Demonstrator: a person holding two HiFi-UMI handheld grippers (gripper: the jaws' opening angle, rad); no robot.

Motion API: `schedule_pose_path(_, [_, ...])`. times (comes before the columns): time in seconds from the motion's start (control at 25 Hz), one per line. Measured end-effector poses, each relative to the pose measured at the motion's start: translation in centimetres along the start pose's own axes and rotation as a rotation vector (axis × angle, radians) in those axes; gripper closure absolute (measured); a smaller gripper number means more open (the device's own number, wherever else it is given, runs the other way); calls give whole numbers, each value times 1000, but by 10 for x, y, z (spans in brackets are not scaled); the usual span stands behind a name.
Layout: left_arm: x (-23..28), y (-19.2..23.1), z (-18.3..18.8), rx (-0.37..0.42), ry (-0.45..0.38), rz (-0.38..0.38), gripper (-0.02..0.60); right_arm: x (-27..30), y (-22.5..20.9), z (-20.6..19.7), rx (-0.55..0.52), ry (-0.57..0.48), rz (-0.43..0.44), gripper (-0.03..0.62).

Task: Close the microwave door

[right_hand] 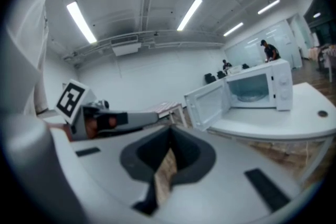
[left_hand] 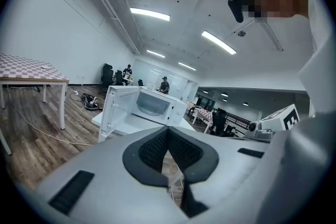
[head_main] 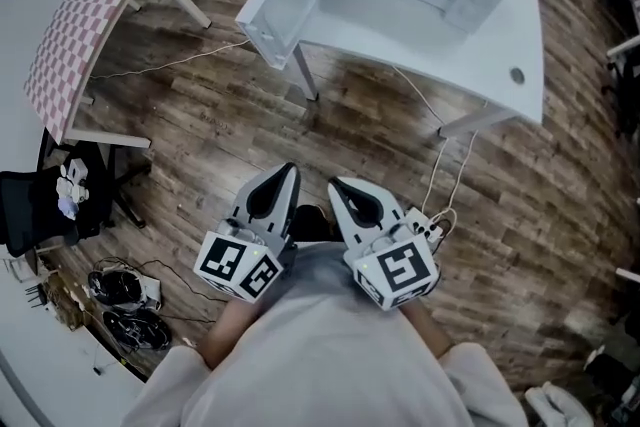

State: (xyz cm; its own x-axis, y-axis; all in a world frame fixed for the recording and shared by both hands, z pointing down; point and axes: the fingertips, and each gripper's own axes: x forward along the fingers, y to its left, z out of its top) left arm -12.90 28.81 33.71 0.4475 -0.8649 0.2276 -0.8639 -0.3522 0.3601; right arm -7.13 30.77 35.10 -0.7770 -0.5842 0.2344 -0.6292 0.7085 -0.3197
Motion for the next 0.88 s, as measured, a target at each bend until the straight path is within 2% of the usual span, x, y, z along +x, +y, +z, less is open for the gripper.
schedule_pose_path(0.24, [9,0,2,22,21,12,569,0,-17,7,7,-17,-11,571])
schedule_pose_path(0.48, [28,4,11,-4,-3,-39,569,13,-35,11,-3,-4,-21,571])
schedule_pose_path(0.88, [69,46,48,-37,-44,-70,568,66,-73,47,-41,2,-45,571])
